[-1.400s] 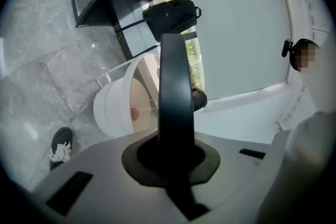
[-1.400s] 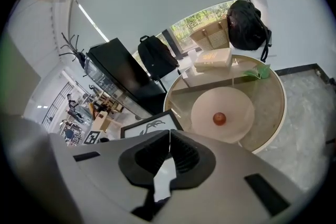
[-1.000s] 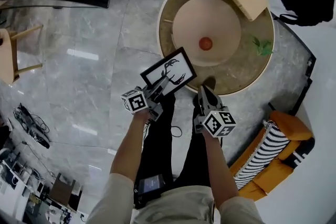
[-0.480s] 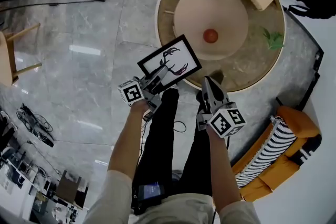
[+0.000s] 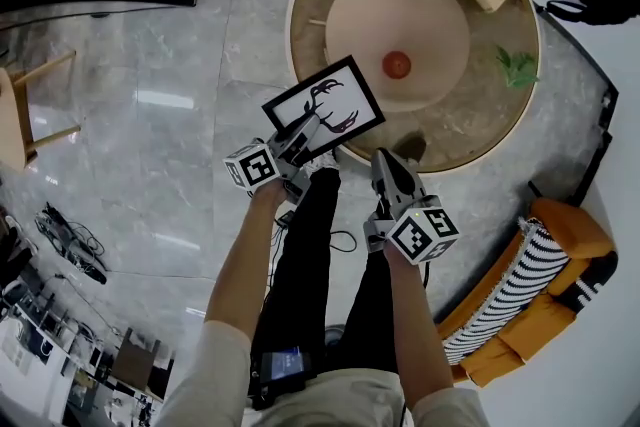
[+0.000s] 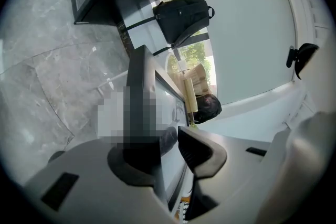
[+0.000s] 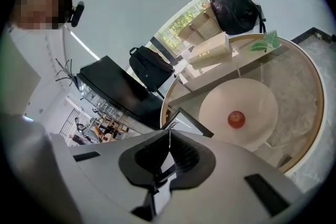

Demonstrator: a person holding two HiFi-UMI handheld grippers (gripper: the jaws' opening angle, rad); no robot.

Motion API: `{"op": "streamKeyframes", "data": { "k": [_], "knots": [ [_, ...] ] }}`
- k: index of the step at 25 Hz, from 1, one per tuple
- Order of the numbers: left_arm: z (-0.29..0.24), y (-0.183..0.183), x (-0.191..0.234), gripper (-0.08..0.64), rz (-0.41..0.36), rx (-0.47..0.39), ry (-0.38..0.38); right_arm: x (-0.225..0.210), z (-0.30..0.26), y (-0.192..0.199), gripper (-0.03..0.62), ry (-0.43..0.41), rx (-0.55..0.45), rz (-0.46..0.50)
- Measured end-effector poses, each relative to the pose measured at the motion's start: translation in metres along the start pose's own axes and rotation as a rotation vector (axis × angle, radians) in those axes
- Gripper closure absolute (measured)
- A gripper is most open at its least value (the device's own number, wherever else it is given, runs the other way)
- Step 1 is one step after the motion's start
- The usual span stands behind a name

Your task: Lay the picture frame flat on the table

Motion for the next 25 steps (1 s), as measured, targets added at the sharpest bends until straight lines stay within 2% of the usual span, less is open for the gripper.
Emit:
{"op": "streamKeyframes", "data": {
  "k": [3,4,12,20,25],
  "knots": [
    [-0.002,0.000,0.000,0.424,-0.013,-0.003,-0.026,-0.002,0.001,0.000,0.558,0.005,-0.019,-0.048],
    [-0.002,0.000,0.001,0.394,-0.020,-0.004,-0.045,-0.001,0.001,0.000,0.558,0.004,-0.022,-0.052],
    [-0.005,0.005,0.000,0.295,-0.098,0.039,-0.146,0.005,0.013,0.010,0.558,-0.013,-0.012,-0.026],
    [0.014,0.017,0.005,0.282,-0.112,-0.021,-0.198,-0.001,0.029,0.027,0.558,-0.055,0.026,-0.001],
    [0.037,0.026,0.003,0.282,-0.104,-0.089,-0.202,-0.004,0.044,0.028,0.558,-0.073,0.045,0.071]
  ]
}}
Point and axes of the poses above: the fingertips, and each gripper's own axes: z backward along the fingers, x to its left, y out of its underside, the point moved 6 cm from there along z, backward along the fingers, and after that the axes turned 5 degrees about z, right-handed, at the moved point
